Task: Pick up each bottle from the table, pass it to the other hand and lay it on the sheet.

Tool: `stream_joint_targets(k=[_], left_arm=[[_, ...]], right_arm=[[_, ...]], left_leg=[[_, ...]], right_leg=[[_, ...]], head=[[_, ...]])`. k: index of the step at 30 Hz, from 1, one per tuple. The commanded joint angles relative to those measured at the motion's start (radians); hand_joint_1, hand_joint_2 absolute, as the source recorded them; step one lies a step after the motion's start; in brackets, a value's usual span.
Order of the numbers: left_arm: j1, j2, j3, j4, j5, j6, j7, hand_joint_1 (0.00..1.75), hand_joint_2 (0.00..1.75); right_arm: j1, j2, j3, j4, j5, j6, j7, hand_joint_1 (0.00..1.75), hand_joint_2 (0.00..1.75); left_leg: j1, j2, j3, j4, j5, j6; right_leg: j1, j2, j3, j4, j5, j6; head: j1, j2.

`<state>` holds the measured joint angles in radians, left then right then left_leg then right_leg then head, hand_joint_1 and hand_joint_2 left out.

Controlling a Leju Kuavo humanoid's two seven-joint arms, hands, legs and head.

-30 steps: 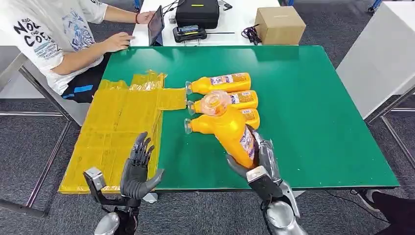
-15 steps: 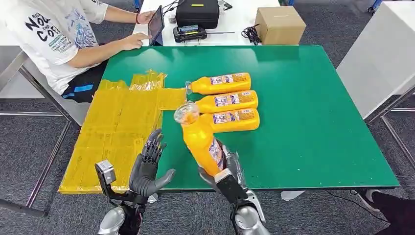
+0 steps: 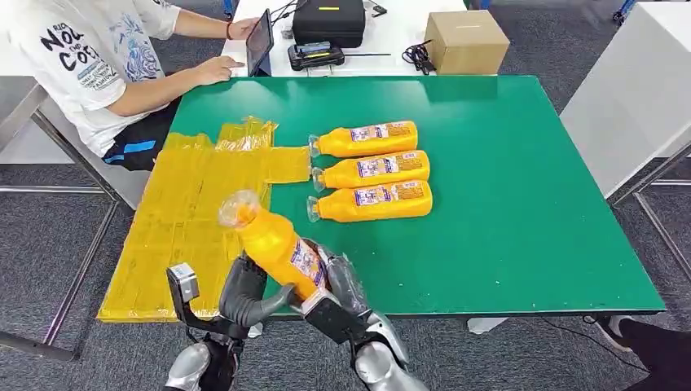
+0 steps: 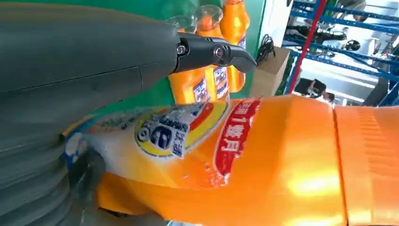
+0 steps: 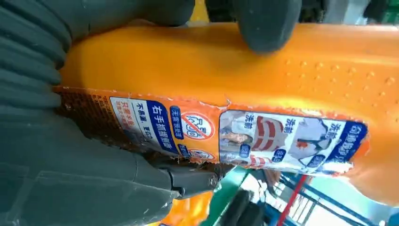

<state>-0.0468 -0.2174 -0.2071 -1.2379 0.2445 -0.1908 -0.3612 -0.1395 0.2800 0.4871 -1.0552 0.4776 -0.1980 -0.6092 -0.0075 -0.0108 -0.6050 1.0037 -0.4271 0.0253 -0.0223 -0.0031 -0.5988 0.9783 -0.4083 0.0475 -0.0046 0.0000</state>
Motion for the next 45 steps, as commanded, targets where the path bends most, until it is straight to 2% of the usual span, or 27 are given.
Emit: stream_joint_targets(k=[1, 10, 16, 27, 28, 29, 42, 45], left_arm=[[-0.044, 0.029, -0.012, 0.088, 0.011, -0.009, 0.010, 0.00, 1.75], [-0.045, 0.028, -0.012, 0.089, 0.012, -0.011, 0.010, 0.00, 1.75], [-0.056, 0.027, 0.014, 0.101, 0.063, -0.039, 0.005, 0.00, 1.75], [-0.048, 0.022, 0.019, 0.111, 0.116, -0.107, 0.017, 0.00, 1.75], [-0.045, 0.020, 0.018, 0.113, 0.128, -0.124, 0.023, 0.38, 1.75], [-0.042, 0.019, 0.013, 0.117, 0.134, -0.136, 0.030, 1.75, 1.75], [-0.037, 0.015, 0.000, 0.111, 0.134, -0.146, 0.024, 1.75, 1.75], [-0.037, 0.016, -0.007, 0.108, 0.130, -0.156, 0.024, 1.75, 1.75]], right_arm=[[-0.059, -0.023, 0.090, 0.130, 0.003, -0.003, 0.004, 1.75, 1.75], [-0.063, -0.024, 0.097, 0.136, 0.006, 0.003, 0.004, 1.75, 1.75], [-0.071, -0.046, 0.186, 0.183, 0.064, 0.018, 0.022, 1.75, 1.75], [-0.085, -0.046, 0.178, 0.235, 0.068, 0.022, 0.031, 1.75, 1.75], [-0.088, -0.044, 0.176, 0.239, 0.070, 0.020, 0.033, 1.75, 1.75], [-0.090, -0.042, 0.174, 0.243, 0.071, 0.019, 0.034, 1.75, 1.75], [-0.100, -0.033, 0.171, 0.261, 0.080, 0.017, 0.040, 1.75, 1.75], [-0.100, -0.034, 0.169, 0.254, 0.081, 0.014, 0.041, 1.75, 1.75]], left_leg=[[0.001, 0.001, 0.004, -0.001, -0.001, -0.001], [0.001, 0.000, 0.003, -0.001, -0.001, -0.002], [0.001, 0.000, 0.003, -0.001, -0.001, -0.001], [0.001, 0.000, 0.003, -0.001, -0.001, -0.002], [0.001, 0.000, 0.003, -0.001, 0.000, -0.001], [0.002, 0.000, 0.004, -0.001, -0.001, -0.002], [0.000, 0.000, 0.001, -0.001, 0.000, -0.001], [0.002, 0.000, 0.004, 0.000, -0.002, -0.002]], right_leg=[[0.002, 0.000, 0.004, -0.002, 0.000, -0.002], [0.002, 0.000, 0.004, -0.002, 0.000, -0.002], [0.001, 0.000, 0.004, -0.002, 0.000, -0.002], [0.002, 0.000, 0.004, -0.002, -0.001, -0.002], [0.001, -0.001, 0.003, -0.002, 0.000, -0.001], [0.002, -0.001, 0.004, -0.002, -0.001, -0.002], [0.000, -0.001, 0.001, -0.001, 0.000, -0.001], [0.002, -0.001, 0.005, -0.001, -0.001, -0.002]], head=[[0.000, 0.000], [0.000, 0.000], [0.000, 0.000], [0.000, 0.000], [0.000, 0.000], [0.000, 0.000], [0.000, 0.000], [0.000, 0.000]])
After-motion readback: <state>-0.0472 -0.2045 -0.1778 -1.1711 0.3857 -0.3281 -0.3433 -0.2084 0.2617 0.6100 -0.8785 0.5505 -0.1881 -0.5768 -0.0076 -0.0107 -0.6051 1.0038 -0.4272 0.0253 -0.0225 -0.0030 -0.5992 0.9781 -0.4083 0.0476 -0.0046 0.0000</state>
